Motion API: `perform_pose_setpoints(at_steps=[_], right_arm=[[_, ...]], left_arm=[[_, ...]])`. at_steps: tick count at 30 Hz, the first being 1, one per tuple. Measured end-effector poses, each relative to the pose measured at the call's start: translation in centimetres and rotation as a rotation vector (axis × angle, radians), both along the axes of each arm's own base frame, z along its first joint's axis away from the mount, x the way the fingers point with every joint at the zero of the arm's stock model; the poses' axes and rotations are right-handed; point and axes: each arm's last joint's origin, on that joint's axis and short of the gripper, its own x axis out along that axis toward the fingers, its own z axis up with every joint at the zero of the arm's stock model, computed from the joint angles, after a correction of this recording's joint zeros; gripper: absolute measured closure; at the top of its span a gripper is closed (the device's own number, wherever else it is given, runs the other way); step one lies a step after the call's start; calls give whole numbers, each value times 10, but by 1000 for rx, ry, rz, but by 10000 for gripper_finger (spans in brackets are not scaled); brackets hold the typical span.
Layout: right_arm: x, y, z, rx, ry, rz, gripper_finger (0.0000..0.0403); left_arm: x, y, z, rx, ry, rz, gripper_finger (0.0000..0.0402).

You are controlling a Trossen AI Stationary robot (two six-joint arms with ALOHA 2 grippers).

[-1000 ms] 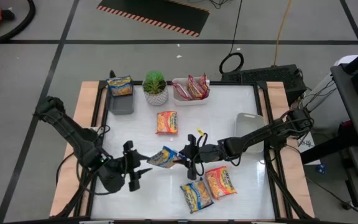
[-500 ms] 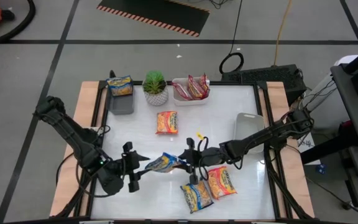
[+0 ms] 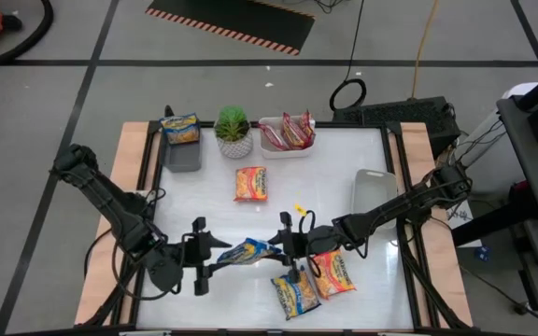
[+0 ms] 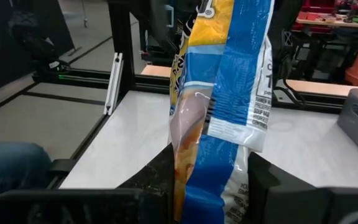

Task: Sort Maruchan noodles
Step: Put the top blue noodle pack into the black bin

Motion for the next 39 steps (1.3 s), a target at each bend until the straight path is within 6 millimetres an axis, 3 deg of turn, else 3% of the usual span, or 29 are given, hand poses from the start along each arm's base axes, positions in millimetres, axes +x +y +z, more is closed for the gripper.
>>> perform_pose_setpoints(at_steps=[12, 19, 30, 39], right_arm=[[-2, 4, 0, -22, -7, 7, 309], [-2, 4, 0, -54, -8, -26, 309], [-4, 8, 0, -66, -15, -32, 309], [-4, 8, 1, -66, -23, -32, 308]], left_arm=[[25, 10, -10, 5, 18, 23, 197], [29, 13, -10, -20, 30, -4, 197], [31, 10, -6, -23, -1, -76, 267], [31, 9, -6, -7, -1, -90, 272]])
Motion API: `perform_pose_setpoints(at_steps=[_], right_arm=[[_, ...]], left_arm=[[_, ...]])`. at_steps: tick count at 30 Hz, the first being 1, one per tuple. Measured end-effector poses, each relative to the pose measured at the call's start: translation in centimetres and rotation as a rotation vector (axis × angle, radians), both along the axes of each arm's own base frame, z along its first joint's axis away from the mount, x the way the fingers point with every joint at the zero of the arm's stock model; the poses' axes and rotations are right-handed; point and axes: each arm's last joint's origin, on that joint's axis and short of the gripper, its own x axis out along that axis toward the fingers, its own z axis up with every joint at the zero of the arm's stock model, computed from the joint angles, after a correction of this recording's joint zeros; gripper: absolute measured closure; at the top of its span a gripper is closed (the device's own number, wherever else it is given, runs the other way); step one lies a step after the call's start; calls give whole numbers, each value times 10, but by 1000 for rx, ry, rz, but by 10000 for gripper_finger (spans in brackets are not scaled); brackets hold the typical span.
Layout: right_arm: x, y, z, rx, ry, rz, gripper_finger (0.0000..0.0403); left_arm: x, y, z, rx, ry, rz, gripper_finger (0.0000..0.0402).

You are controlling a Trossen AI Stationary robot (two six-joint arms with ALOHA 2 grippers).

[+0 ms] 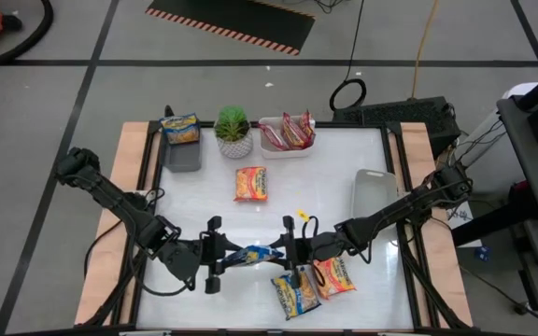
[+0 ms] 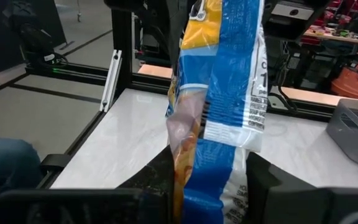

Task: Sort Maruchan noodles
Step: Put the top blue noodle pack into the black bin

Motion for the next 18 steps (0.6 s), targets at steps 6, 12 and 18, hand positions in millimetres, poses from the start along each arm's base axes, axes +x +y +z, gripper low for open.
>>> perform_pose_setpoints(at_steps=[6, 12, 18], right_arm=[[0, 0, 0, 2, -4, 0, 303], [0, 0, 0, -3, -1, 0, 302], [-1, 3, 0, -8, -1, -3, 296]], left_arm=[[-4, -4, -1, 84, 6, -59, 278], [-4, -4, -2, 98, 17, -65, 310], [-4, -4, -1, 94, 14, -65, 316]])
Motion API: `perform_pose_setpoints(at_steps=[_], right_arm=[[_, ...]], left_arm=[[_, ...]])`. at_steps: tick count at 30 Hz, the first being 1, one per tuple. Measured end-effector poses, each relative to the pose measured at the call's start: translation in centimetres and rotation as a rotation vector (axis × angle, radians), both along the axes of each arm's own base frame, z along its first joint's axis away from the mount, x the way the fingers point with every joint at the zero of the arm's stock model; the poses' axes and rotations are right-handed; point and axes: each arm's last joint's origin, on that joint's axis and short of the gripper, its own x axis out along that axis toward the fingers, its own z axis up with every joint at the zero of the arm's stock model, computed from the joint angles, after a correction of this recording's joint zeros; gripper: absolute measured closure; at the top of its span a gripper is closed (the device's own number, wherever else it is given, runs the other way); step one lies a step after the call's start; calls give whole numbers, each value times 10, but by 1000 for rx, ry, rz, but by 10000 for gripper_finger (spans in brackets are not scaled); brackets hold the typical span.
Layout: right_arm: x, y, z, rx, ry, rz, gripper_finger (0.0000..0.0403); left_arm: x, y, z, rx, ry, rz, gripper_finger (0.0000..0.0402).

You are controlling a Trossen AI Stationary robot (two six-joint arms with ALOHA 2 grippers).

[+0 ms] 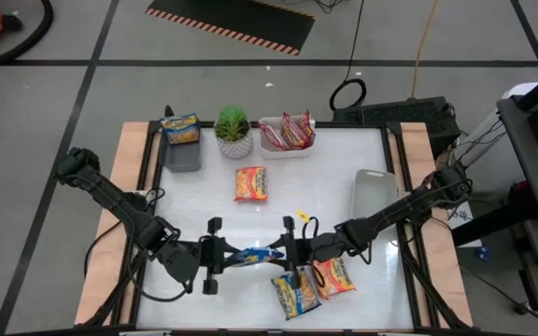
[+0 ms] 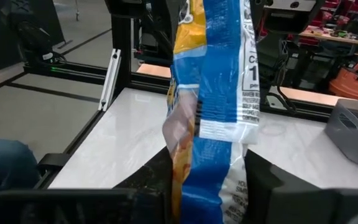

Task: Sort Maruchan noodles
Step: Put the top blue noodle pack into the black bin

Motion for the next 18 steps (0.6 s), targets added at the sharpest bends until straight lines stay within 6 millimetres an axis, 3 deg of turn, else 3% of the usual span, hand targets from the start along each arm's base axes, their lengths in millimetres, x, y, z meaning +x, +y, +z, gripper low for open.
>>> perform_pose_setpoints(at_steps=[7, 13, 18], right_arm=[[-11, 1, 12, 26, 11, -64, 240], [-36, -7, 32, 85, 115, -91, 187], [-57, -8, 39, 91, 218, -98, 165]], left_arm=[[0, 0, 1, 3, -7, -2, 317], [-3, 2, 0, 53, 21, -14, 317], [-16, 18, 4, 166, 101, -35, 317]])
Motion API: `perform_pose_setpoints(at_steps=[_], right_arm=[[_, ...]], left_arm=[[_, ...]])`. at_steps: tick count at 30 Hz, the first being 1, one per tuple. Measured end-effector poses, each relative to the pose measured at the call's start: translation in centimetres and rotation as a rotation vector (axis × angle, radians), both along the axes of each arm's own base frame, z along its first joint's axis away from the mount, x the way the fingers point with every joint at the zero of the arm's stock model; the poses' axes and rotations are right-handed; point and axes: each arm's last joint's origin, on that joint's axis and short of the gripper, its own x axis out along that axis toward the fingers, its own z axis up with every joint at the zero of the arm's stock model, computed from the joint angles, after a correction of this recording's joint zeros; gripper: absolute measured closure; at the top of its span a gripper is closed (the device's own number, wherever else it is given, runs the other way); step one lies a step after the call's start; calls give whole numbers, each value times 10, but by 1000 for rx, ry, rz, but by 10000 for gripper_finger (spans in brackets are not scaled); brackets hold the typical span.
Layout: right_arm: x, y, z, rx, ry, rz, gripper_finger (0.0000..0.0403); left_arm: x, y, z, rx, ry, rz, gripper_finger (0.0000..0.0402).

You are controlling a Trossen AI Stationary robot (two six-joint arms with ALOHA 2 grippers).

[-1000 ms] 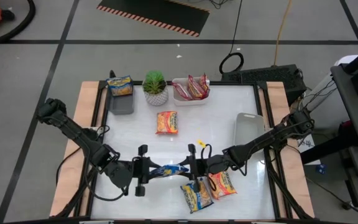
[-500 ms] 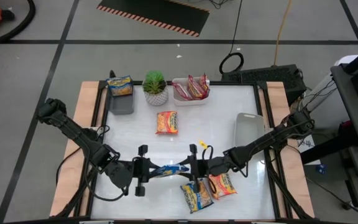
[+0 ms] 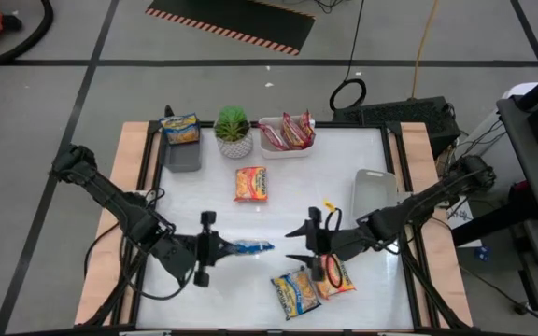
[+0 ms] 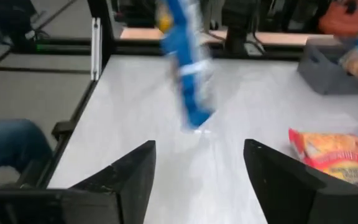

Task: Sort Maruchan noodles
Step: Put the top blue noodle pack into the black bin

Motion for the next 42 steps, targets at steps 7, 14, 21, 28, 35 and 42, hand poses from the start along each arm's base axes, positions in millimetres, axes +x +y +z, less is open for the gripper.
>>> perform_pose_setpoints(at_steps=[7, 14, 21, 28, 35, 42], right_arm=[[-19, -6, 9, -60, 35, -64, 163], [-28, -11, 24, -101, -13, -37, 163], [-37, -16, 37, -156, -53, -6, 163], [-38, -19, 42, -227, -91, -25, 163], [-38, -19, 42, -238, -89, -23, 163], [-38, -19, 42, -278, -87, -7, 163]], left_arm=[[-22, 48, 17, 121, 83, 81, 317], [-53, 103, 35, 186, 154, 215, 317], [-78, 150, 44, 270, 218, 373, 317], [-82, 186, 43, 370, 319, 508, 317], [-91, 218, 43, 417, 417, 630, 317], [-99, 246, 38, 293, 459, 734, 317]])
